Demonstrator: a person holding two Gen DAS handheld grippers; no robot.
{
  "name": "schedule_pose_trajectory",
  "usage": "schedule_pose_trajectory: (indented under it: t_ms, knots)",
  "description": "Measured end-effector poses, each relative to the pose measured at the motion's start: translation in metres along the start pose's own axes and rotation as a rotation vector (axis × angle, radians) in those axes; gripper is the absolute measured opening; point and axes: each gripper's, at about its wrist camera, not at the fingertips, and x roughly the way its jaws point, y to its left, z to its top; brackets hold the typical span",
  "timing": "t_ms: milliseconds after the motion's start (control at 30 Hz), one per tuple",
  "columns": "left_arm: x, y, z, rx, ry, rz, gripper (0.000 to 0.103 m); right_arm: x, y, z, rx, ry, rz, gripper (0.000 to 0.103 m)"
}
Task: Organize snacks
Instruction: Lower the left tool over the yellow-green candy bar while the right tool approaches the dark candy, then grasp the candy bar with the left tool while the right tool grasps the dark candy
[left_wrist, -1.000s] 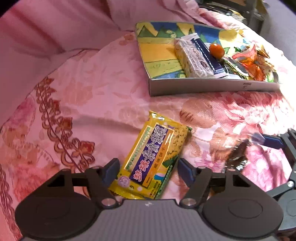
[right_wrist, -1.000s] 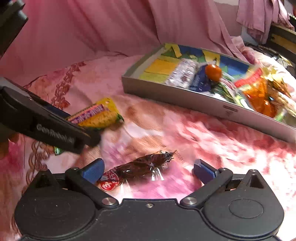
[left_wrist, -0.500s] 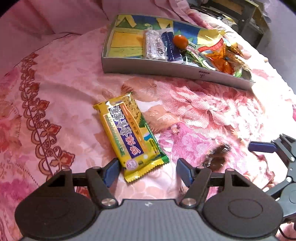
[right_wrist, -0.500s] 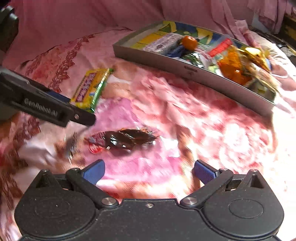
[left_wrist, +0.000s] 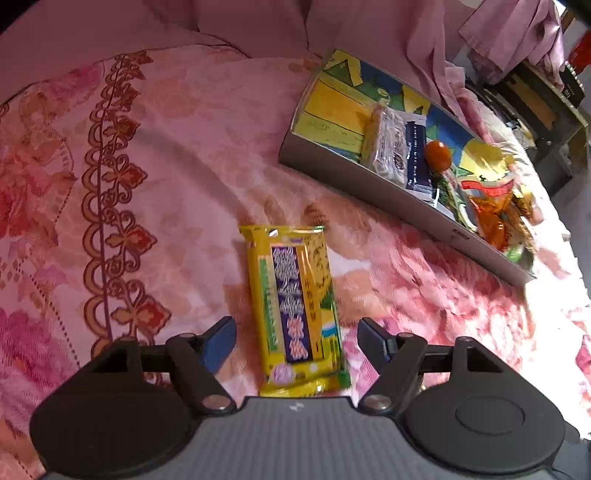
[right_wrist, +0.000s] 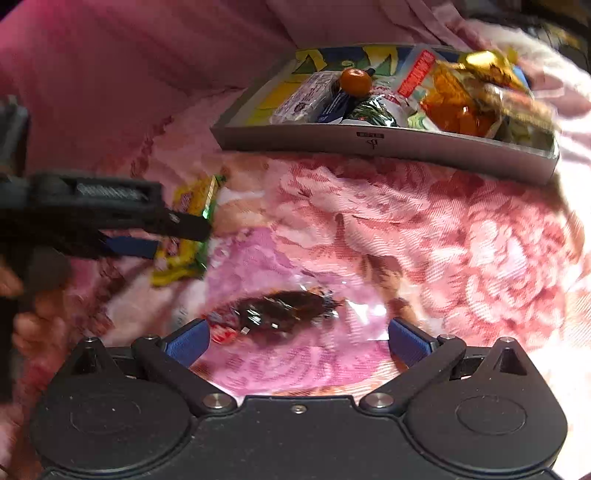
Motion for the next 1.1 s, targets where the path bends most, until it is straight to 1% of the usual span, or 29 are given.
schedule_pose_trajectory:
  t_ms: [100,133,167,200,233,267,300,367,400,467,500,600,700,733,767,900,967,1033,1100]
  knots:
    - [0.007,-0.013,0.000,0.039,-0.020,0.058,0.074,0.004,-0.007,0.005,0.066,-0.022,0.019,0.102]
    - [0.008,-0.017,0.000,0.057,-0.028,0.084,0.069,0.006,-0.007,0.006,0.067,-0.032,0.016,0.101]
    - [0.009,-0.021,-0.002,0.079,-0.034,0.113,0.065,0.009,-0.005,0.007,0.053,-0.043,0.004,0.095]
    - [0.008,-0.025,-0.004,0.102,-0.039,0.137,0.064,0.011,-0.002,0.008,0.025,-0.053,-0.013,0.091]
    - [0.008,-0.029,-0.006,0.124,-0.045,0.149,0.059,0.013,0.002,0.008,-0.012,-0.063,-0.034,0.086]
    - [0.007,-0.031,-0.008,0.141,-0.050,0.154,0.055,0.015,0.005,0.009,-0.048,-0.073,-0.048,0.085]
    - [0.006,-0.034,-0.010,0.152,-0.053,0.160,0.055,0.016,0.005,0.009,-0.064,-0.082,-0.045,0.084]
    - [0.005,-0.037,-0.013,0.167,-0.050,0.161,0.055,0.015,0.004,0.010,-0.065,-0.100,-0.041,0.072]
    - [0.003,-0.039,-0.016,0.177,-0.050,0.164,0.055,0.015,0.002,0.012,-0.065,-0.106,-0.036,0.070]
    - [0.001,-0.044,-0.021,0.197,-0.051,0.175,0.054,0.016,-0.004,0.017,-0.060,-0.123,-0.029,0.057]
    - [0.000,-0.047,-0.024,0.202,-0.048,0.180,0.054,0.016,-0.008,0.018,-0.057,-0.131,-0.034,0.056]
    - [-0.003,-0.056,-0.032,0.229,-0.034,0.195,0.054,0.018,-0.016,0.024,-0.024,-0.135,-0.017,0.056]
    - [-0.008,-0.053,-0.040,0.227,-0.037,0.196,0.054,0.011,-0.016,0.021,0.005,-0.128,-0.029,0.067]
    - [-0.011,-0.049,-0.044,0.214,-0.041,0.193,0.054,0.007,-0.014,0.019,0.016,-0.125,-0.035,0.073]
    - [-0.013,-0.045,-0.046,0.204,-0.045,0.191,0.054,0.004,-0.013,0.016,0.034,-0.118,-0.041,0.077]
    - [-0.018,-0.029,-0.051,0.200,-0.053,0.172,0.054,-0.002,-0.004,0.005,0.068,-0.092,-0.023,0.079]
    - [-0.019,-0.024,-0.050,0.189,-0.050,0.151,0.054,-0.002,0.005,0.004,0.055,-0.097,-0.037,0.083]
    - [-0.019,-0.020,-0.048,0.169,-0.049,0.137,0.054,0.002,0.012,0.003,0.047,-0.101,-0.056,0.083]
    - [-0.019,-0.016,-0.046,0.148,-0.052,0.129,0.054,0.009,0.018,0.001,0.044,-0.091,-0.054,0.084]
